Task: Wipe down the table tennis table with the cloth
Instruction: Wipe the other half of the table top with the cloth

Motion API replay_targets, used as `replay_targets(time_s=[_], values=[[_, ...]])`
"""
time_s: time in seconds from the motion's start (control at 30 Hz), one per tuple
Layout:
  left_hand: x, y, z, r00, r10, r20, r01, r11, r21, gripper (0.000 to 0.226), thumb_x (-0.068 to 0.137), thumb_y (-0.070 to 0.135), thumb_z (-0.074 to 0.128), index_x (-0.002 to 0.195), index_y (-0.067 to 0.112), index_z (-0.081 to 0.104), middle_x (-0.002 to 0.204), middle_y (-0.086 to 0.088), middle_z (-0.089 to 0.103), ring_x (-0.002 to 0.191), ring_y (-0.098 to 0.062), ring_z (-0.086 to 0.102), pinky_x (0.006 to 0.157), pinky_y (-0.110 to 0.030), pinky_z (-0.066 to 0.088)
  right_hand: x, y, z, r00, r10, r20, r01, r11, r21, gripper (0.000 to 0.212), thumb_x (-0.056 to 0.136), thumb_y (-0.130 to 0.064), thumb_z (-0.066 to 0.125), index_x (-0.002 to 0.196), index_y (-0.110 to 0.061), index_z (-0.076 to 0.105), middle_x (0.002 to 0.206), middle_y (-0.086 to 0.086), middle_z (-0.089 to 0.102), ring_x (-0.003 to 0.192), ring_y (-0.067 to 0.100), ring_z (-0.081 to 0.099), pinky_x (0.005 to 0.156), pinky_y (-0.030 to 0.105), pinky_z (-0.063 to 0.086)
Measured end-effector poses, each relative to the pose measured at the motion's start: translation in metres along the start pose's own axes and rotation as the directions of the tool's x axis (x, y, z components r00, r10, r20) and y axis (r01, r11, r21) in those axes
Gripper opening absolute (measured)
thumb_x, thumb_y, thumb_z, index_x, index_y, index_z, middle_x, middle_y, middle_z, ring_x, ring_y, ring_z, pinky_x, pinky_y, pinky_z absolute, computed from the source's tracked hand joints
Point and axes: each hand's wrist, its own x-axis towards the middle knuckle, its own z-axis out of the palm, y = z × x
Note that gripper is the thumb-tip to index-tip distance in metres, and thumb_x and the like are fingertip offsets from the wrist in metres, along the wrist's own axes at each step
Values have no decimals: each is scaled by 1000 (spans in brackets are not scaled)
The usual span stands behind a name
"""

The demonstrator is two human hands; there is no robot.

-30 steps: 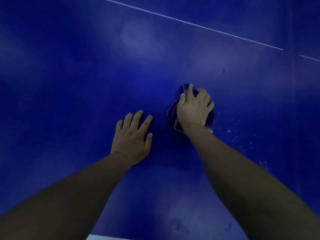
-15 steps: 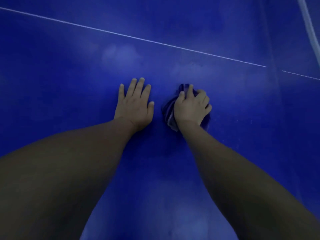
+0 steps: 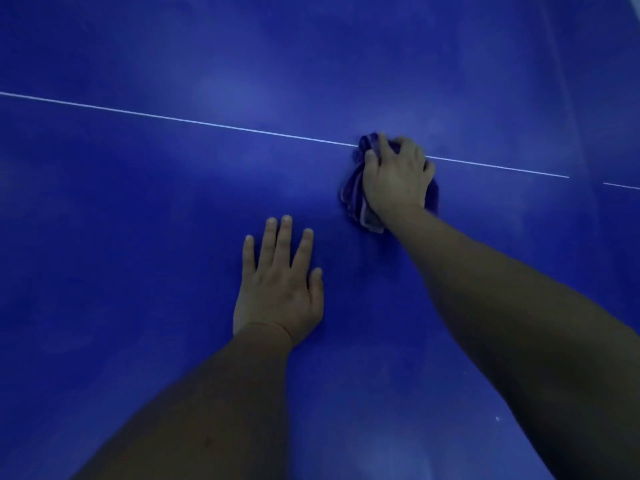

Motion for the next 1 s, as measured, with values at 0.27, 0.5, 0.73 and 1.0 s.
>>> replay_targets(time_s=[0.27, 0.5, 0.73, 1.0], values=[[0, 0, -4, 1000, 15, 5, -15, 1000, -17, 65, 100, 48, 15, 157, 20, 27, 167, -9, 14, 155, -26, 3, 123, -53, 1, -81, 31, -8, 863, -473, 177, 478, 878, 15, 60, 103, -49, 22, 156, -25, 35, 165, -2, 26, 155, 22, 13, 123, 48, 8], [1, -1, -3, 1000, 0, 14, 0, 1000, -12, 65, 100, 49, 7, 159, 22, 19, 168, -8, 5, 155, -23, -5, 124, -52, -2, 1, -25, -3, 960, -256, 115, 259, 966, -18, 55, 108, -42, 25, 159, -22, 28, 168, -4, 19, 155, 23, 7, 124, 50, 5], [1, 0, -7, 999, 6, 33, -5, 1000, -27, 67, 99, 49, 7, 159, 21, 21, 168, -8, 6, 155, -24, -5, 124, -51, -4, -58, 18, -13, 793, -562, 235, 585, 810, -42, 55, 104, -49, 30, 155, -29, 37, 166, -5, 24, 155, 22, 15, 123, 51, 8], [0, 0, -5, 999, -21, -48, 16, 995, -103, 70, 100, 48, 11, 160, 12, 11, 168, -11, 3, 155, -24, 1, 125, -46, -4, -31, -39, -1, 842, -509, 178, 515, 857, 15, 50, 105, -48, 32, 155, -38, 34, 167, -11, 17, 155, 24, 9, 121, 58, 7]])
